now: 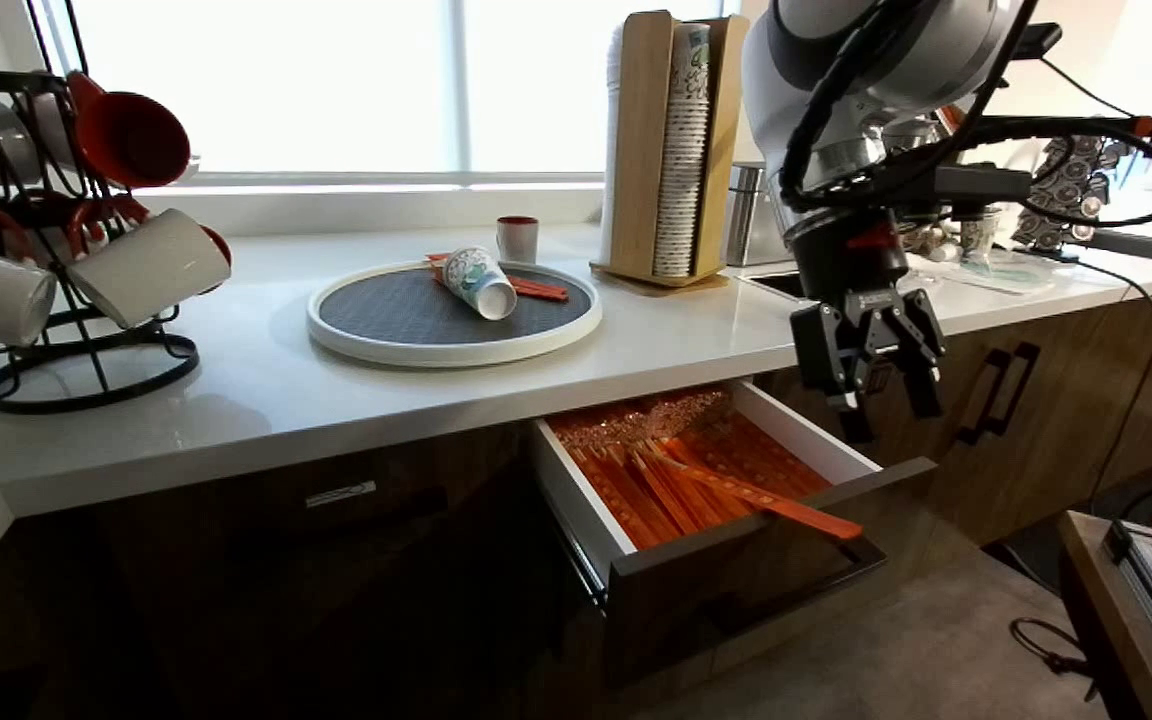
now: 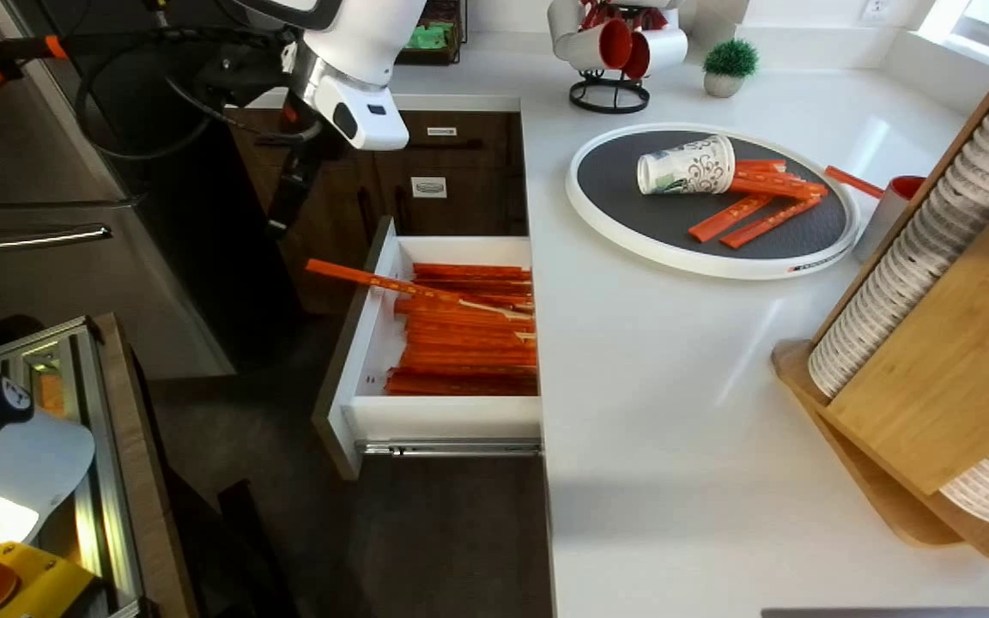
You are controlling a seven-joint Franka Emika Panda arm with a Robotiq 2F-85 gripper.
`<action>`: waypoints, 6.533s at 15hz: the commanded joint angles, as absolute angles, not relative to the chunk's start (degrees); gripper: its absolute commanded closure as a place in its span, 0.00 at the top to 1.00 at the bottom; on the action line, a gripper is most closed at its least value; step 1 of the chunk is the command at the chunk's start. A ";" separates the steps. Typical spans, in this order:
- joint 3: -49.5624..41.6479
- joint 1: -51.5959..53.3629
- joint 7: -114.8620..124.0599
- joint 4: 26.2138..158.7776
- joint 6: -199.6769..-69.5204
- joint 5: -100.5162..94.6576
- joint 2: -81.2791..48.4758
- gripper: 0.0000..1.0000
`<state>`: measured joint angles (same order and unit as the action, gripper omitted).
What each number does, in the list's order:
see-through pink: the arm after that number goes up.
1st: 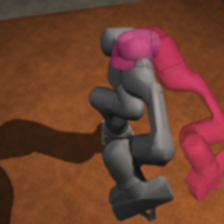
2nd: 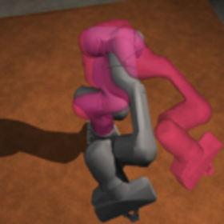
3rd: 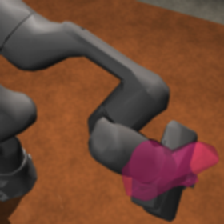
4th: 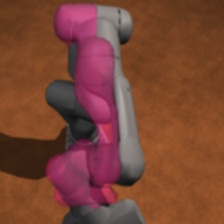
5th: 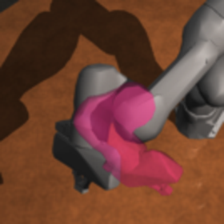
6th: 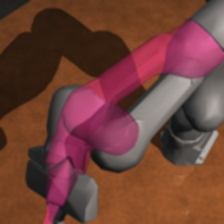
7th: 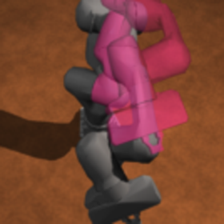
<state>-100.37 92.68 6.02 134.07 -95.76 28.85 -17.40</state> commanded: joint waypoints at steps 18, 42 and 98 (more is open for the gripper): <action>-101.40 101.29 6.03 148.99 -103.82 45.70 -33.03 0.00; -86.80 89.80 7.36 151.01 -136.96 53.69 -25.80 0.00; -24.37 21.00 -9.40 131.92 -165.01 50.23 -26.80 0.30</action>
<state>-34.76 31.85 -13.13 132.56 -160.94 57.67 -29.31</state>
